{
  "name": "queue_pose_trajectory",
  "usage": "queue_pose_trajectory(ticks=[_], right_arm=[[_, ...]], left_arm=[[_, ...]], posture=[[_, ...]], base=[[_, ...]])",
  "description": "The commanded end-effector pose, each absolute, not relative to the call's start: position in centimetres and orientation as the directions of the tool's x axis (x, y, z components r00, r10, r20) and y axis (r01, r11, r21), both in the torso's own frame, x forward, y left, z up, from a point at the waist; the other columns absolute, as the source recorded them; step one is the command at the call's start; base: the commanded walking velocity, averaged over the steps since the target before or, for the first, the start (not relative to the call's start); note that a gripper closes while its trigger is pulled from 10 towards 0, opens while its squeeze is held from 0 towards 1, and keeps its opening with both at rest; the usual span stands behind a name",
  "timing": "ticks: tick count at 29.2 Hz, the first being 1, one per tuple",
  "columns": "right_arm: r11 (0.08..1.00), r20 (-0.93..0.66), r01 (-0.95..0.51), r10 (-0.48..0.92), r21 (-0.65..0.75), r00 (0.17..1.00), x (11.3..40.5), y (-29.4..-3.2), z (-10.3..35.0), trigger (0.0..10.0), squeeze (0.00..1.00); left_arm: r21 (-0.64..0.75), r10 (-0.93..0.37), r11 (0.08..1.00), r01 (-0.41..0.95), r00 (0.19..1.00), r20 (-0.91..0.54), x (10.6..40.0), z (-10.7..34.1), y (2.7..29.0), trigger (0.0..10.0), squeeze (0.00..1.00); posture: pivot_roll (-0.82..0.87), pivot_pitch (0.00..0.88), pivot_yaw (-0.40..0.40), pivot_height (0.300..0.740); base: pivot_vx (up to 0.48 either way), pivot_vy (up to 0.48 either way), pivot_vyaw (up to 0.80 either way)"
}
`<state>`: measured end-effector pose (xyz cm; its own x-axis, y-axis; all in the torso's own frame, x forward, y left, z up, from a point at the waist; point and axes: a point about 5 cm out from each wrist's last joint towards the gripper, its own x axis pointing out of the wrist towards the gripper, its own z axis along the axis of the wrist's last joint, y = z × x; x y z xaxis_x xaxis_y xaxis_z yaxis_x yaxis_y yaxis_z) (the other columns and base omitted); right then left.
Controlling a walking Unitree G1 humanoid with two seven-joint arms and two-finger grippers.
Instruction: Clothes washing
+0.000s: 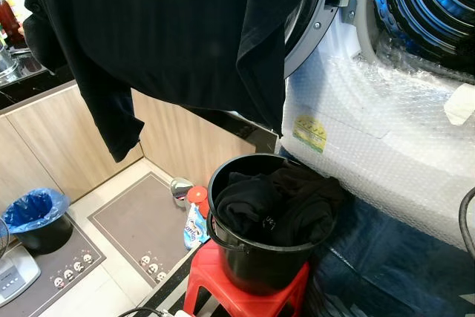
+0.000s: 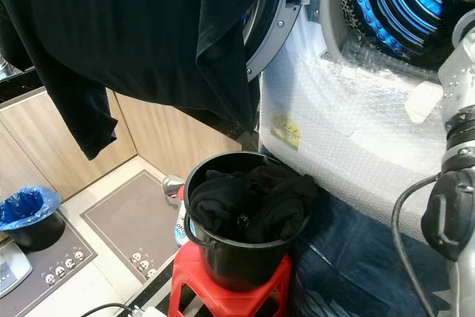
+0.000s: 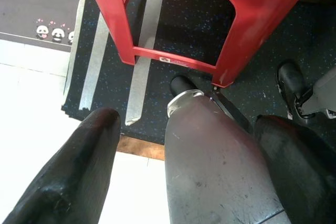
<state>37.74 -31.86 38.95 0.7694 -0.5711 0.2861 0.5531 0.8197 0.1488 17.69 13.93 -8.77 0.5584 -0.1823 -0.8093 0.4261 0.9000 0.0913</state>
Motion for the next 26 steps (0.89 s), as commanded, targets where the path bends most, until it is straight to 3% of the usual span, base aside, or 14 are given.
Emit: queue_pose_trajectory(ticks=[1, 9, 10, 17, 20, 22, 26], right_arm=[[0.801, 0.299, 0.579, -0.596, 0.153, 0.745, 37.3, -32.3, 39.9, 10.0, 1.00], [0.791, 0.306, 0.596, -0.607, 0.139, 0.733, 37.2, -32.4, 39.9, 10.0, 1.00], [0.807, 0.325, 0.570, -0.587, 0.156, 0.742, 37.2, -32.2, 40.2, 10.0, 0.00], [0.908, 0.373, 0.380, -0.420, 0.178, 0.828, 37.8, -30.8, 39.9, 10.0, 0.00], [0.970, 0.350, 0.199, -0.237, 0.139, 0.906, 38.3, -29.7, 38.9, 10.0, 0.00], [0.970, 0.350, 0.199, -0.237, 0.139, 0.906, 38.3, -29.7, 38.9, 10.0, 0.00], [0.997, 0.264, 0.015, -0.036, 0.082, 0.964, 38.5, -28.7, 37.2, 10.0, 0.00]], left_arm=[[0.066, -0.175, 0.897, 0.437, 0.488, -0.855, 15.9, -9.6, 14.1, 10.0, 0.00], [0.066, -0.176, 0.896, 0.440, 0.487, -0.855, 15.9, -9.6, 14.0, 10.0, 0.00], [0.065, -0.177, 0.896, 0.439, 0.488, -0.855, 16.0, -9.6, 14.0, 10.0, 0.00], [0.067, -0.176, 0.896, 0.439, 0.489, -0.854, 16.0, -9.6, 14.0, 10.0, 0.00], [0.069, -0.177, 0.893, 0.445, 0.487, -0.855, 15.9, -9.6, 14.1, 10.0, 0.00], [0.069, -0.177, 0.893, 0.445, 0.487, -0.855, 15.9, -9.6, 14.1, 10.0, 0.00], [0.073, -0.183, 0.882, 0.465, 0.481, -0.857, 15.9, -9.6, 14.0, 10.0, 0.00]], posture=[[-0.07, 0.064, 0.022, 0.740], [-0.07, 0.064, 0.022, 0.740], [-0.07, 0.061, 0.020, 0.740], [-0.07, 0.054, 0.022, 0.740], [-0.07, 0.050, 0.027, 0.740], [-0.07, 0.050, 0.027, 0.740], [-0.09, 0.043, 0.036, 0.740]], base=[[0.000, 0.000, 0.00], [0.000, 0.000, 0.00], [0.000, 0.000, 0.00], [0.000, 0.000, 0.00], [0.000, 0.000, 0.00], [0.000, 0.000, 0.00], [0.000, 0.000, 0.00]])
